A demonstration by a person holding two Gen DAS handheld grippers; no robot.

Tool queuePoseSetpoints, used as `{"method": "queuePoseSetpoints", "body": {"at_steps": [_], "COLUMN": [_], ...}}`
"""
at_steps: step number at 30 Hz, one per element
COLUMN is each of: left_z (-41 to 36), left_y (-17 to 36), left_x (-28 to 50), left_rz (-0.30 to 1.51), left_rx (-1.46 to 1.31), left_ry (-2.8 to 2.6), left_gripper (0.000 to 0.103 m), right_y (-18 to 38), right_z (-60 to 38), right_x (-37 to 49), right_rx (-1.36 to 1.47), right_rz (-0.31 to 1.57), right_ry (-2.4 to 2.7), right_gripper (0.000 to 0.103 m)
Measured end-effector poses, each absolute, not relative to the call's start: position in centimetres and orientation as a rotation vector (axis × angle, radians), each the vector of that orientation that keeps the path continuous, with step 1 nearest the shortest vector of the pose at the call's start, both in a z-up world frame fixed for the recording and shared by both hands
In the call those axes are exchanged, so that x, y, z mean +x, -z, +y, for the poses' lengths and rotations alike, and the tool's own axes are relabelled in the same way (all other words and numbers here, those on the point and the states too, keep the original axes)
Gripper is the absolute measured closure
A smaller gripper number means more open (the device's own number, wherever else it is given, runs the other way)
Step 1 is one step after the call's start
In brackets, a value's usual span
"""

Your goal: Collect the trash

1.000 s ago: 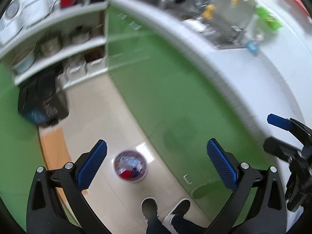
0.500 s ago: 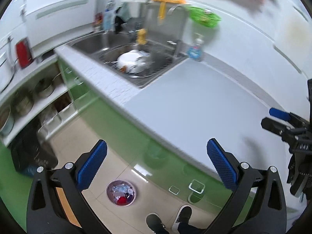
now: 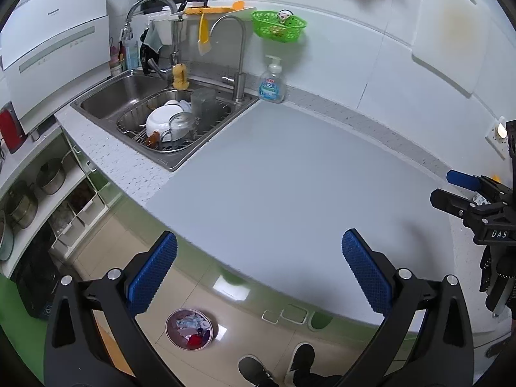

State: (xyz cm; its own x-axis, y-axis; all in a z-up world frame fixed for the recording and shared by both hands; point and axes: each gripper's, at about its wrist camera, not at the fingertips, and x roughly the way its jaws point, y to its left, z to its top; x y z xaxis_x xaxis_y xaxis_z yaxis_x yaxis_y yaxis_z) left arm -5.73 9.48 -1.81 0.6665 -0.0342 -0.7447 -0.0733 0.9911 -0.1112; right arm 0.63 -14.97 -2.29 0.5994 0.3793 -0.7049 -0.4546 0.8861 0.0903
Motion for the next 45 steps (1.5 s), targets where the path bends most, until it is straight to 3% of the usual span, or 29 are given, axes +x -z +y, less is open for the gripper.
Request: {"method": "queuePoseSetpoints", "body": {"at_steps": [17,45], "left_z": [4.2,5.0], "left_y": [1.6,1.4], "left_x": [-4.8,-5.1], "left_rz": [0.893,0.889], "left_rx": [-0.093,-0.097], "left_ry": [-0.015,-0.065], "left_gripper": [0.003,0.003], "right_y": [2.9,3.0], "right_z": [-18.7,-17.5], "right_x": [0.0,0.3], "right_rx": [-0.101,-0.121], "right_rz": [0.826,0.829], "right_ry": [-0.477,-0.518], "right_gripper": [0.006,0.006]}}
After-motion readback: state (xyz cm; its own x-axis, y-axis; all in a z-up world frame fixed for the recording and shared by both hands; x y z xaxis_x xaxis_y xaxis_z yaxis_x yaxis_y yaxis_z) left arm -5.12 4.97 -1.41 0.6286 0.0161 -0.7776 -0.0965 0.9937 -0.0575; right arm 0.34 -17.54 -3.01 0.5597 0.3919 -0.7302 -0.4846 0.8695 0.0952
